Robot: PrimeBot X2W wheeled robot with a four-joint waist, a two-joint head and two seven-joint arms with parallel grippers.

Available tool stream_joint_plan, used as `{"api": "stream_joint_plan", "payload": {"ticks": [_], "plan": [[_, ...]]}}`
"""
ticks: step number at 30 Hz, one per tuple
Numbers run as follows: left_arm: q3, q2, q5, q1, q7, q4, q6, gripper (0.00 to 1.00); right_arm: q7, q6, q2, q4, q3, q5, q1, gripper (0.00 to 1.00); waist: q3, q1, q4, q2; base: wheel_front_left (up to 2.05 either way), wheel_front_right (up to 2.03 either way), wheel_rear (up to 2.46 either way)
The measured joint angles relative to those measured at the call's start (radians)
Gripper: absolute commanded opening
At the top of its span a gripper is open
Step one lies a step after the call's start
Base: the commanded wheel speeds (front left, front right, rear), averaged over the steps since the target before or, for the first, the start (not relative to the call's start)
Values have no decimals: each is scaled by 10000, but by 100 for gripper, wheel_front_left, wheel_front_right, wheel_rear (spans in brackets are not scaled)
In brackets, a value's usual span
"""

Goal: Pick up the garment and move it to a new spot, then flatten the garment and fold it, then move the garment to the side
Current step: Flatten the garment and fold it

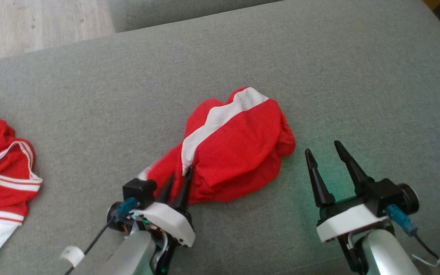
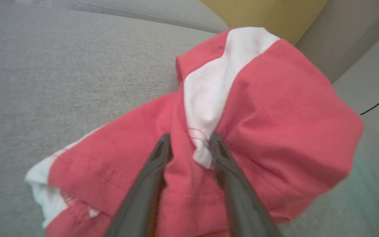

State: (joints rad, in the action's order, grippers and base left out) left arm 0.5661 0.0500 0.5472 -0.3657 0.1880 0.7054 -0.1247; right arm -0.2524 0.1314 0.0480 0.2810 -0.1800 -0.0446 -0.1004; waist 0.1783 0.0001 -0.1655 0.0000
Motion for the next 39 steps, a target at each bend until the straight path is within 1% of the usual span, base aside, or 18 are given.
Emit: {"api": "stream_joint_plan", "payload": {"ticks": [2,6,8,12,15,17,20,21,25,28,31,33,35,39], "plan": [[261,17,199,-65,79,-15,0,0,0,0,0,0,40,0,-5,100,-33,0,-20,0,0,0,0],[311,92,462,-63,236,-50,0,0,0,0,0,12,69,0,-4,100,-137,0,-24,0,0,0,0],[113,150,708,-33,334,-238,2,0,0,0,0,13,109,0,4,100,-241,0,-12,0,0,0,0],[-606,476,1208,37,431,-1156,67,0,0,0,0,25,255,2,96,100,-473,-1,104,0,0,0,0],[-1162,978,1457,34,357,-2199,439,0,0,0,0,67,249,4,141,100,-674,-1,256,0,0,0,0],[-1488,1411,1551,26,69,-2986,690,0,0,0,0,75,224,4,146,100,-830,-1,357,0,0,0,0],[-1802,2002,1607,6,-573,-4257,1068,0,0,0,0,84,142,0,220,100,-1062,-1,496,0,0,0,0],[-1822,2301,1605,-18,-1106,-5049,1266,0,0,0,0,107,81,-56,322,100,-1198,-2,572,0,0,0,0],[-1691,2566,1599,-33,-2151,-6521,1684,0,0,0,0,176,-79,-138,349,100,-1409,-2,616,0,0,0,0],[-1206,2539,1565,-35,-2924,-7432,1879,0,0,0,0,184,-163,-347,341,100,-1453,-2,513,0,0,0,0],[-366,2161,1549,-42,-3580,-7716,1983,0,0,0,2,188,-332,-506,312,100,-1334,-3,363,0,0,0,0],[184,1804,1394,-53,-3772,-7352,2011,0,0,0,2,182,-533,-633,240,100,-1193,0,219,0,0,0,0],[715,1452,1120,-105,-3795,-6684,1981,0,0,0,0,169,-717,-786,115,100,-1012,-1,50,0,0,0,0],[1768,807,405,-646,-3697,-5108,1670,0,0,0,4,79,-779,-978,-285,100,-533,0,-318,0,0,0,0]]}}
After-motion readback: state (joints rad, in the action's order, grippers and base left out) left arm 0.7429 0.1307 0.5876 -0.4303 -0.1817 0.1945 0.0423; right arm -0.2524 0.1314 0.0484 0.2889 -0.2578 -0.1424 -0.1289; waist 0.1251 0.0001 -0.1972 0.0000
